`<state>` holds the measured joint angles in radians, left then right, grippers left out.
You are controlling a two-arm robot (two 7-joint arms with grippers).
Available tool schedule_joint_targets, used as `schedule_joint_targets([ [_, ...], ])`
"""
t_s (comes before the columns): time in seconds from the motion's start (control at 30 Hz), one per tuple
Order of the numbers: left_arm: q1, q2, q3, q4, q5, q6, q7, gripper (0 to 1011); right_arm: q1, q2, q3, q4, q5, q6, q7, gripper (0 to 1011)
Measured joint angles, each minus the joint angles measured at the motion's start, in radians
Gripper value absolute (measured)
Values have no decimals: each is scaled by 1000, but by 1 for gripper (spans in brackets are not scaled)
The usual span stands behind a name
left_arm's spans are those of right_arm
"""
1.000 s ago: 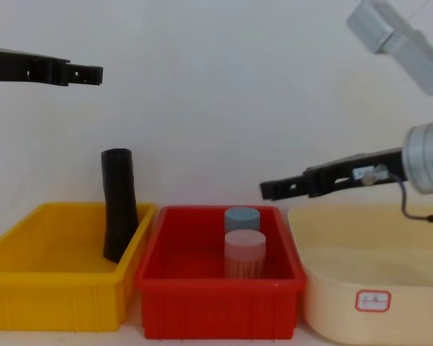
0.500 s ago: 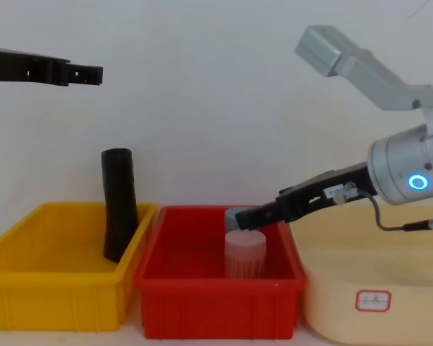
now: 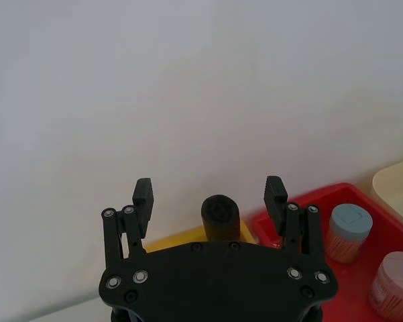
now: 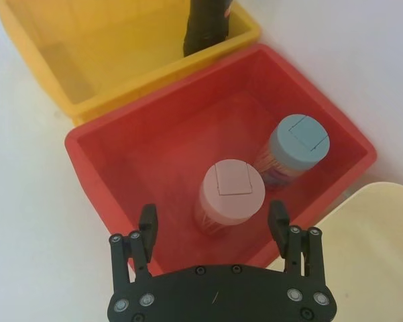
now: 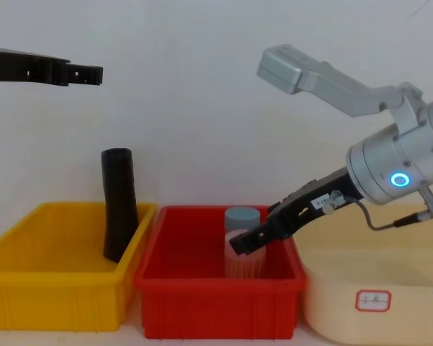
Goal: Pick up the garbage bag with the one hand and transfer it to the other hand.
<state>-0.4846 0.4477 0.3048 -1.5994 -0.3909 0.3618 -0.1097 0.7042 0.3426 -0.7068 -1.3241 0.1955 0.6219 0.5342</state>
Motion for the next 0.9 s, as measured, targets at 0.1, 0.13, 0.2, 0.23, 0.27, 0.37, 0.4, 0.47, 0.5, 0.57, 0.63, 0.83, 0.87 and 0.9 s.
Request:
schedule_joint_targets([
  [0.1,0,0,0,0,0,0,0,1002,18,-3,-15,17,-12,8,17,1001],
  [0.13,0,0,0,0,0,0,0,1001,24,-5,-19,21,-14,10,20,1001],
  [0.2,0,0,0,0,0,0,0,1002,35,-9,-26,34,-19,15,29,1001],
  [0.23,0,0,0,0,0,0,0,1002,39,-10,-28,39,-22,17,32,1001],
  [0.27,0,0,0,0,0,0,0,1002,46,-13,-31,47,-24,20,36,1001],
  [0.37,0,0,0,0,0,0,0,1002,56,-18,-33,59,-28,24,42,1001],
  [0.4,0,0,0,0,0,0,0,1002,62,-21,-34,68,-30,25,45,1001],
  [0.47,0,0,0,0,0,0,0,1002,68,-25,-35,75,-31,27,48,1001],
  [0.5,0,0,0,0,0,0,0,1002,73,-28,-35,83,-33,28,51,1001],
  [0.57,0,0,0,0,0,0,0,1002,78,-32,-35,91,-34,30,53,1002],
  [0.63,0,0,0,0,0,0,0,1002,86,-38,-36,104,-37,31,57,1001],
  [0.83,0,0,0,0,0,0,0,1001,101,-51,-37,137,-43,31,65,1001],
  [0.87,0,0,0,0,0,0,0,1002,104,-53,-38,143,-44,30,65,1001],
  [0.9,0,0,0,0,0,0,0,1002,107,-57,-38,152,-46,29,67,1001],
])
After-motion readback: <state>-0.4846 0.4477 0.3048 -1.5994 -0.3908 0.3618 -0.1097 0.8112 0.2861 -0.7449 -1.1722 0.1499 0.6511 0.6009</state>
